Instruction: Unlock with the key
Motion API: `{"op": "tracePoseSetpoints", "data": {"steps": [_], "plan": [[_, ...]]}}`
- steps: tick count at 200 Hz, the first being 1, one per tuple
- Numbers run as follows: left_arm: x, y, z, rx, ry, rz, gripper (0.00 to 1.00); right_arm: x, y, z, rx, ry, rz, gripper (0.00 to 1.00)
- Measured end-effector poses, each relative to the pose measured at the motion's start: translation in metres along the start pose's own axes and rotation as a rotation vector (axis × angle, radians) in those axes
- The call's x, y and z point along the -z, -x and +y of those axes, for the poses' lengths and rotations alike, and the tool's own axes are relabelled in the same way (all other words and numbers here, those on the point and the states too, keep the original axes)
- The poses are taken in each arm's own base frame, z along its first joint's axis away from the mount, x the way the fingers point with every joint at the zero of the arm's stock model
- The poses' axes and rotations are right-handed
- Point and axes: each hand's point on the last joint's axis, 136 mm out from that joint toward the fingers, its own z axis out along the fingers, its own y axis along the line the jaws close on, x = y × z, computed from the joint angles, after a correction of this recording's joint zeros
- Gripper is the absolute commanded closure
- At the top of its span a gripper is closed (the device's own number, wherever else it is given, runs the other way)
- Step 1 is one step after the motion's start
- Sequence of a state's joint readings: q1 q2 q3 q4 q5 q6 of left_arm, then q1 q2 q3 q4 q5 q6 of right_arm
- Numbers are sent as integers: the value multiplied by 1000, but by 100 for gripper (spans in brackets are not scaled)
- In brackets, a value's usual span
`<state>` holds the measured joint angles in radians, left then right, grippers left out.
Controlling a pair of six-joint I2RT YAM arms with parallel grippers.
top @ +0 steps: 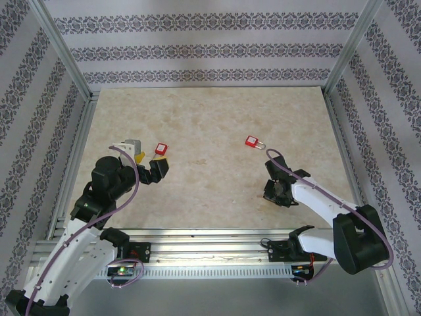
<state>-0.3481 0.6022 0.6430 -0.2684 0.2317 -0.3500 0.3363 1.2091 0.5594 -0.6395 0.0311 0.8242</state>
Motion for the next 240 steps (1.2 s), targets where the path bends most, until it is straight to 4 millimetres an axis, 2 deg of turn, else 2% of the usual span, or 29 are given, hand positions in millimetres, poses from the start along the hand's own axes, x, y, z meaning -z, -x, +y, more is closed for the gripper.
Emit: {"op": "tracePoseSetpoints", "data": {"steps": [30,65,100,120,139,158,184,218,240], "plan": [[-6,-13,4,40,-2,22,0,3,1,4,12,24,-8,100],[-23,-34,4,142,-34,74,0,10,3,10,12,65,-29,100],[-41,-43,-14,298,-107,108,0,28,5,27,14,150,-60,100],[-58,-46,-26,478,-167,120,0,50,12,49,18,231,-94,100],[-76,-62,-46,647,-212,197,0,74,18,77,29,323,-126,100],[-86,-76,-63,799,-224,280,0,98,24,108,38,430,-161,100],[-97,-78,-74,980,-234,317,0,126,27,151,68,557,-188,100],[-113,-69,-91,1165,-293,338,1,146,22,198,136,651,-198,100],[-129,-72,-97,1274,-328,359,2,152,16,217,151,704,-197,100]]}}
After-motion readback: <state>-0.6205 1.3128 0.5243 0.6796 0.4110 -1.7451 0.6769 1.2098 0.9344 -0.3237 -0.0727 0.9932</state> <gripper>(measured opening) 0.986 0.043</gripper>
